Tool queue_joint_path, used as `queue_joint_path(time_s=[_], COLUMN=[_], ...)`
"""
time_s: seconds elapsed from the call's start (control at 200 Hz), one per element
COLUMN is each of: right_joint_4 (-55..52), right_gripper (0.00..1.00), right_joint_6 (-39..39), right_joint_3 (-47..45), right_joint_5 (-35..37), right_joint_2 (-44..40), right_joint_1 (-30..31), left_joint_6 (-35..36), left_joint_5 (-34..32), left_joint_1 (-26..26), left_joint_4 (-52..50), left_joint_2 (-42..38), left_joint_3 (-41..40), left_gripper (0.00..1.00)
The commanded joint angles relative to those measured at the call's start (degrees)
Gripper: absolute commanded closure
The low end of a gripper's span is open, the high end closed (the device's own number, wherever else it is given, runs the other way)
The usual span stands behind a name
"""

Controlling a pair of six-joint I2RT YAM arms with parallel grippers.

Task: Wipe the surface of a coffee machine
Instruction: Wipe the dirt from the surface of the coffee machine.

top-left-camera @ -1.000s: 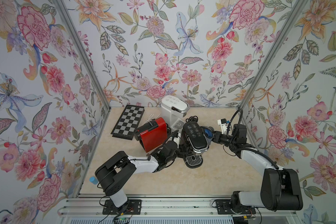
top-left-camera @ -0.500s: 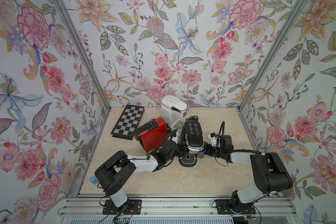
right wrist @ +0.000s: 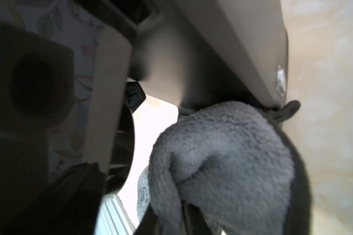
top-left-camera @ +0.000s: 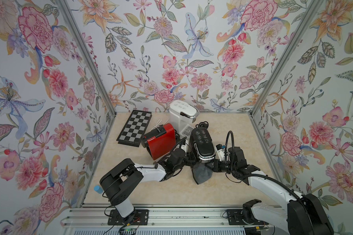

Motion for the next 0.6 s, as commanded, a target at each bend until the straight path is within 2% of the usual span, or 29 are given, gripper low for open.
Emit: queue_joint_path(time_s=[0.0, 0.14, 0.275, 0.44, 0.59], right_joint_4=[-0.46, 6.69, 19.13, 19.05, 18.91], right_gripper=[0.84, 0.84, 0.84, 0.84, 0.84], right_joint_6=[2.44, 6.44, 12.02, 8.67, 8.99], right_joint_3=[1.08, -1.23, -5.4, -5.89, -6.84], right_joint_5=[0.16, 1.09, -1.28, 1.59, 3.25], right_joint_2=[-1.62, -3.75, -2.87, 4.13, 6.24], right_joint_1=[0.99, 0.93, 1.19, 1.99, 4.01], left_joint_6=[-1.42, -1.66, -1.65, -1.73, -2.03], left_joint_5=[-2.01, -2.82, -4.21, -4.39, -3.99], left_joint_1=[0.0, -0.13, -0.36, -0.36, -0.44], left_joint_4=[4.4, 4.48, 4.19, 4.7, 5.83], left_joint_2=[-3.29, -6.0, -9.46, -10.18, -9.12], left_joint_3=[-2.74, -5.33, -7.4, -8.39, -8.89], left_gripper=[0.3, 0.3, 0.3, 0.3, 0.3])
